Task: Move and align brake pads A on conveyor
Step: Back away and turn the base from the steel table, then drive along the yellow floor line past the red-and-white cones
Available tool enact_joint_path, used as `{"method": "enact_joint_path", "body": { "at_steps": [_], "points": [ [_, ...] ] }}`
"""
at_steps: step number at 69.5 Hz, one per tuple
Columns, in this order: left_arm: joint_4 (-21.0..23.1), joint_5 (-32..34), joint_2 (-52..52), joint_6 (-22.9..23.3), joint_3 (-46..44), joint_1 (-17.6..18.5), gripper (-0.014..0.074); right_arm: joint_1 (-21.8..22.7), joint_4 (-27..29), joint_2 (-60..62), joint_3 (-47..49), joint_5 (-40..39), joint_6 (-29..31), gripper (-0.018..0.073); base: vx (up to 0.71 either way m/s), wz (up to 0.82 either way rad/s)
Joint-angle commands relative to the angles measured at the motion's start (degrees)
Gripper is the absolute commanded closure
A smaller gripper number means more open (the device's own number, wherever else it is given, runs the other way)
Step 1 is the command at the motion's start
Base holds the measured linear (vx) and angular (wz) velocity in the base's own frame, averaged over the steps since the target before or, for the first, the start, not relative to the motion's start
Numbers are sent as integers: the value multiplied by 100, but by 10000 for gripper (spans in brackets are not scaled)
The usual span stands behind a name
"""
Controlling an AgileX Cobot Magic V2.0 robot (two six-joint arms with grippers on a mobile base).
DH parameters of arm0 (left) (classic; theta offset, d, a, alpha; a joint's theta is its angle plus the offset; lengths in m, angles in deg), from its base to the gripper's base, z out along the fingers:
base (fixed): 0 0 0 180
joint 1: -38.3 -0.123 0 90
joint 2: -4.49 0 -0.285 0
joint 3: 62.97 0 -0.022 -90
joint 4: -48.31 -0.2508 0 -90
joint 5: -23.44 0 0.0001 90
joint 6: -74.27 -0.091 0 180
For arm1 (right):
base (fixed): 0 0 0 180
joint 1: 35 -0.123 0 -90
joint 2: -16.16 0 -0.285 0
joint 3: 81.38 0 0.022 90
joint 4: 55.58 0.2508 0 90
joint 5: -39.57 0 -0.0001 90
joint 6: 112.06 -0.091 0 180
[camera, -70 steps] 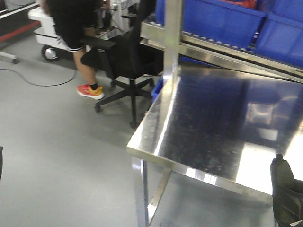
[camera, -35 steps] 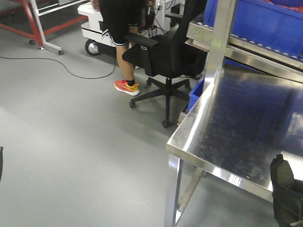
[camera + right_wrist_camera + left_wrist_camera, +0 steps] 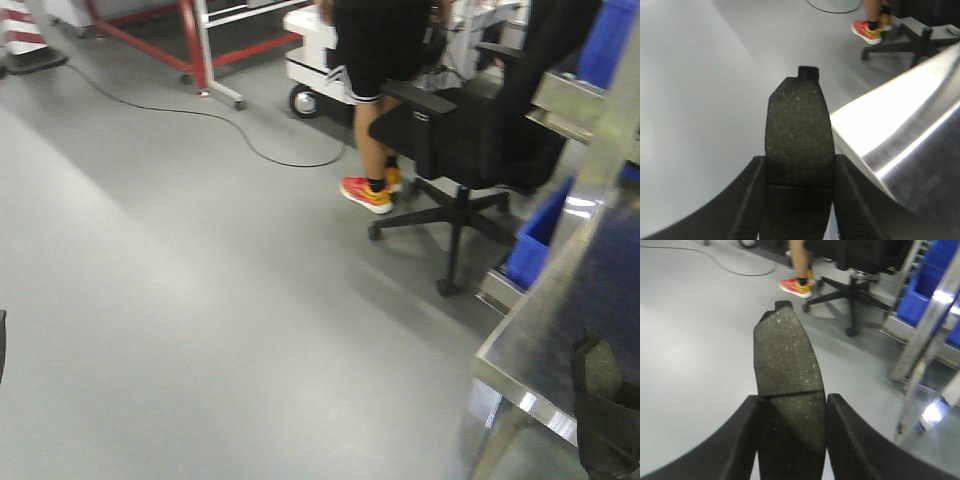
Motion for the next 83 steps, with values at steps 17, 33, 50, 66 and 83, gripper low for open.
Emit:
{"method": "enact_joint_path", "body": {
  "at_steps": [17,33,50,66,83],
  "points": [
    [17,511,31,5,-165,37,387,9,-59,-3,168,-501,24,460,12,49],
    [17,511,31,5,-165,37,387,9,-59,-3,168,-501,24,460,14,56],
    [17,511,31,5,-165,37,387,9,-59,-3,168,-500,24,460,16,63],
    [17,511,31,5,-165,37,387,9,-59,-3,168,-500,24,460,17,60],
    [17,511,31,5,-165,37,387,9,-59,-3,168,-487,24,460,21,36]
  ]
}}
